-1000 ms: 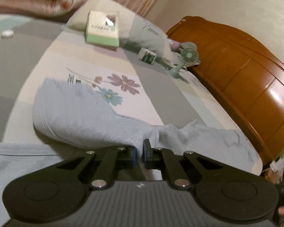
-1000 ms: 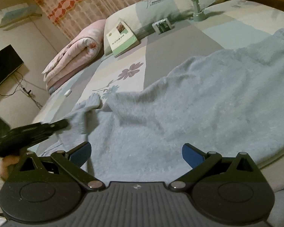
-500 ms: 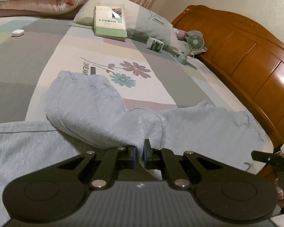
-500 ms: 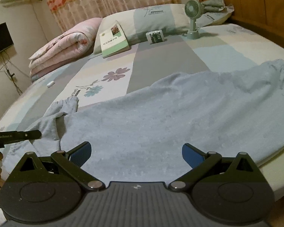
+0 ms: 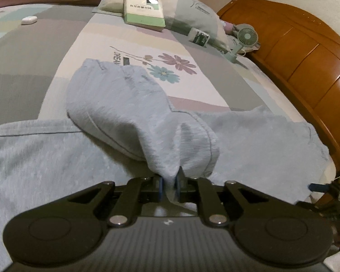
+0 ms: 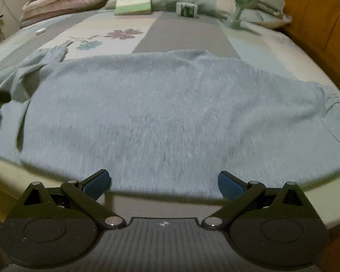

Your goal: Fold clothes

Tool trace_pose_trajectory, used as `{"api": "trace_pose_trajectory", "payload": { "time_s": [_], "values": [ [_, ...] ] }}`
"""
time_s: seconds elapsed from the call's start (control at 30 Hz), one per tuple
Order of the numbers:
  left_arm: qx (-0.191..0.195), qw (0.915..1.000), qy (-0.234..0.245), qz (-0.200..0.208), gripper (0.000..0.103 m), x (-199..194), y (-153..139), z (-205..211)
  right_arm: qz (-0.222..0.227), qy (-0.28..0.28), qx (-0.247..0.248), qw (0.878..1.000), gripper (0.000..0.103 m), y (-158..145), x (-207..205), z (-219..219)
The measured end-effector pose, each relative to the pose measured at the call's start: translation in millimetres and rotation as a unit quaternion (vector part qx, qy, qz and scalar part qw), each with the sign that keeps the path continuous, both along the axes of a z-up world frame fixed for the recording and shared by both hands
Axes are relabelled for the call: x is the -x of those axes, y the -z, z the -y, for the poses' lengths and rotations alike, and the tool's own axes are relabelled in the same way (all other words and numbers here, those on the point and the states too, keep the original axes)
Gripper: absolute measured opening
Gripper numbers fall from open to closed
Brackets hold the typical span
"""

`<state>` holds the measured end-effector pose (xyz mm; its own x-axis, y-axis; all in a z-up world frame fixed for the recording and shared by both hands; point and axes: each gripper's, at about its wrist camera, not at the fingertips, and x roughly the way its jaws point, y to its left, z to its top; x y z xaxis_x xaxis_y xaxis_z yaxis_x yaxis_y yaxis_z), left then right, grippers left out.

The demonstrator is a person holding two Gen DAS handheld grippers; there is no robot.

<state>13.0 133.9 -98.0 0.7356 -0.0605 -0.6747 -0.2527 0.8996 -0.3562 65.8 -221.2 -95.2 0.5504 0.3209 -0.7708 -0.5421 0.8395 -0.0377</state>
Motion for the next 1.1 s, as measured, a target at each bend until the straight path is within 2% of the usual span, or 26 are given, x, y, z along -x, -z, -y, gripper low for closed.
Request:
{"api": "trace_pose_trajectory", "payload": {
  "time_s": [0.1, 0.23, 0.33, 0.4, 0.43, 0.57, 0.63, 0.77, 0.87, 0.97, 1.03, 1.1],
  "values": [
    [-0.001, 1.0, 0.0, -0.007, 0.021, 2, 0, -3, -0.01, -0.001, -0.025, 1.0, 0.103, -13, 5, 13],
    [-0.025, 0.9995, 0.006, -0.018, 0.037, 9, -10, -3, 0.024, 0.029, -0.045, 0.998, 0.103, -32, -11, 22],
    [-0.046, 0.9986, 0.009, -0.024, 0.043, 18, -20, -3, 0.023, 0.059, -0.027, 0.998, 0.103, -22, -35, 19],
    [-0.064, 0.9977, 0.008, -0.023, 0.044, 25, -29, -3, 0.001, 0.073, 0.001, 0.997, 0.103, -3, -44, 15],
    [-0.074, 0.997, 0.006, -0.02, 0.047, 28, -35, -2, 0.013, 0.073, 0.002, 0.997, 0.103, 1, -40, 14],
    [-0.095, 0.9946, 0.034, 0.023, 0.058, 16, -61, 11, 0.028, 0.072, -0.002, 0.997, 0.103, 5, -31, 14],
    [-0.08, 0.9938, 0.069, 0.033, 0.065, -13, -56, 28, 0.024, 0.069, -0.001, 0.997, 0.103, 3, -33, 15],
    [-0.049, 0.9875, 0.141, 0.052, 0.066, -70, -46, 63, 0.021, 0.068, 0.005, 0.997, 0.103, 2, -34, 14],
    [-0.026, 0.9785, 0.194, 0.066, 0.067, -113, -38, 89, 0.018, 0.067, 0.006, 0.998, 0.103, 2, -36, 13],
    [-0.003, 0.9661, 0.245, 0.08, 0.067, -155, -30, 114, 0.017, 0.067, 0.007, 0.998, 0.103, 2, -36, 13],
    [0.019, 0.9677, 0.242, 0.067, 0.067, -174, -14, 121, 0.016, 0.068, 0.008, 0.998, 0.103, 2, -36, 13],
    [0.013, 0.9729, 0.227, 0.045, 0.066, -171, -4, 118, 0.014, 0.068, 0.009, 0.998, 0.103, 2, -36, 13]
  ]
}}
